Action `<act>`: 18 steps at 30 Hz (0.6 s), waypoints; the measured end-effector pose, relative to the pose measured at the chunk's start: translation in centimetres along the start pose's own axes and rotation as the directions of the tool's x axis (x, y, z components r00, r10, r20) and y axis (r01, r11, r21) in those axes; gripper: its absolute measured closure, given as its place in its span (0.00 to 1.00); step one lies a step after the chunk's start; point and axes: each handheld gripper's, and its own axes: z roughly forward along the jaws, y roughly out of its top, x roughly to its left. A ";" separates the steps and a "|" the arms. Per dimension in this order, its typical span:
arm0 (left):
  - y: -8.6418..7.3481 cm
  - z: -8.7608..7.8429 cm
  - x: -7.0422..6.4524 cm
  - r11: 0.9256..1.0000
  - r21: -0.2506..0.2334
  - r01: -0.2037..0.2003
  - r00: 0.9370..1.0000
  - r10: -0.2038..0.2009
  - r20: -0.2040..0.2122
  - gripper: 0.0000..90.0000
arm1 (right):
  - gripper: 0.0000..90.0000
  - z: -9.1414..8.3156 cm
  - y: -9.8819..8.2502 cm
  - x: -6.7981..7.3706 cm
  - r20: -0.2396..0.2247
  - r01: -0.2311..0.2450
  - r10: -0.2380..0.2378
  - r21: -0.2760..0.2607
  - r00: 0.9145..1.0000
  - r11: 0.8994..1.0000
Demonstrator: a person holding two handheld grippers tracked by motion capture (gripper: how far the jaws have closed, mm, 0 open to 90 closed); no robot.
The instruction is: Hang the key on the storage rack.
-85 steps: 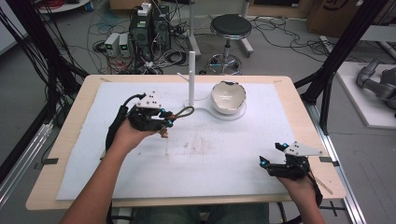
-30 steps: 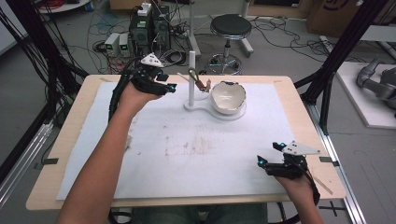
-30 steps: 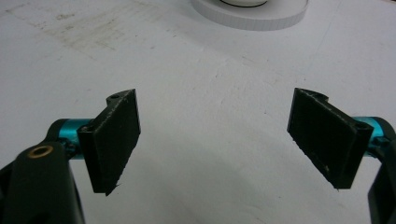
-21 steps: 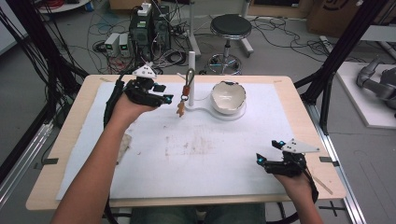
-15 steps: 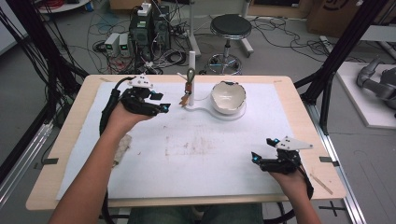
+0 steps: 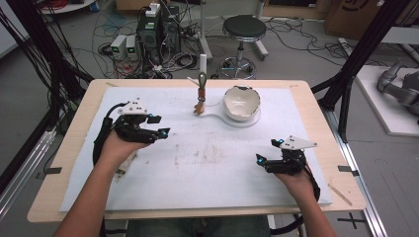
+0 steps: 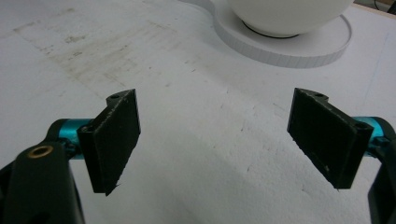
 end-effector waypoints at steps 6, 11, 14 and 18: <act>-2.0 -0.4 -0.1 1.000 0.012 0.027 0.999 -0.026 -0.024 0.41 | 0.19 0.2 0.1 -0.6 0.015 -0.015 0.015 -0.004 1.000 1.000; -3.4 -0.5 -0.5 0.999 -0.004 0.048 0.999 -0.049 -0.025 0.39 | 0.19 0.3 0.1 -0.6 0.018 -0.020 0.020 -0.003 1.000 1.000; -4.4 -0.7 -0.8 0.997 -0.027 0.073 0.997 -0.074 -0.029 0.36 | 0.19 0.3 0.1 -0.7 0.021 -0.024 0.024 -0.002 0.999 1.000; -5.2 -1.0 -1.1 0.997 -0.024 0.076 0.996 -0.076 -0.039 0.33 | 0.19 0.4 0.0 -0.8 0.022 -0.026 0.026 -0.001 0.999 1.000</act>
